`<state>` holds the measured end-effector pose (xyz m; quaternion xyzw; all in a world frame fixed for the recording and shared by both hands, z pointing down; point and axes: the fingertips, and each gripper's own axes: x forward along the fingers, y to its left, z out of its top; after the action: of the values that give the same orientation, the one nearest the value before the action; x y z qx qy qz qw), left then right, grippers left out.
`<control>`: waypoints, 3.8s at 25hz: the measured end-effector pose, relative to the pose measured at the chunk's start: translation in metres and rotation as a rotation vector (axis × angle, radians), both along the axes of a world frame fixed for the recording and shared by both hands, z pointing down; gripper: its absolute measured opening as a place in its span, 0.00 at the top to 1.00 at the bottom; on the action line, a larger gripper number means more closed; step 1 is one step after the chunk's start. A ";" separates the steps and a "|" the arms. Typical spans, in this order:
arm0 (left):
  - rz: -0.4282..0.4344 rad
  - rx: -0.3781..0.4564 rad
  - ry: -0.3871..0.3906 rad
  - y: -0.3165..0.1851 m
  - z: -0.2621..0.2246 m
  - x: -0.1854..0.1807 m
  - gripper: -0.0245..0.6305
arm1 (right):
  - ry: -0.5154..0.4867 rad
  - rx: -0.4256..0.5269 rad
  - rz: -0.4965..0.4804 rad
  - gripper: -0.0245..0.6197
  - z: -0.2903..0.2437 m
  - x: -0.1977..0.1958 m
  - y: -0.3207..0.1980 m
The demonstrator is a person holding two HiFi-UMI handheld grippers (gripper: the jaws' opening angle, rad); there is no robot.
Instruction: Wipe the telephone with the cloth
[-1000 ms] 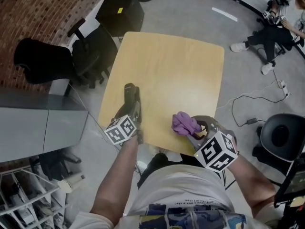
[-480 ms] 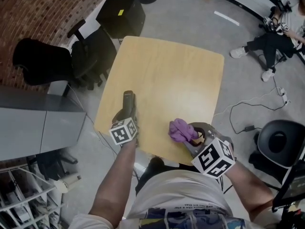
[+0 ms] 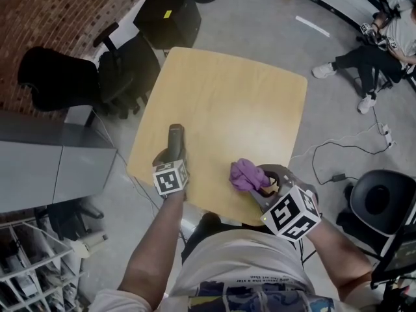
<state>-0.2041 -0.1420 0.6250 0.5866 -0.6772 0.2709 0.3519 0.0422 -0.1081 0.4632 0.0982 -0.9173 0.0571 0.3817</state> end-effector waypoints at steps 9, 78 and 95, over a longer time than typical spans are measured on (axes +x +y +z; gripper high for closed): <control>0.070 0.026 -0.018 0.004 -0.017 0.006 0.38 | -0.022 -0.001 -0.011 0.77 0.000 -0.007 0.000; 0.591 0.562 0.377 0.444 -0.258 0.216 0.96 | -0.138 0.187 -0.061 0.77 -0.079 0.018 0.387; 0.597 0.514 0.345 0.487 -0.233 0.263 0.96 | -0.147 0.202 -0.097 0.77 -0.065 0.067 0.436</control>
<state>0.0592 0.3448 0.3918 0.8622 -0.4545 0.0815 0.2085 0.1091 0.3281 0.3984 0.0872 -0.9475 -0.0472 0.3039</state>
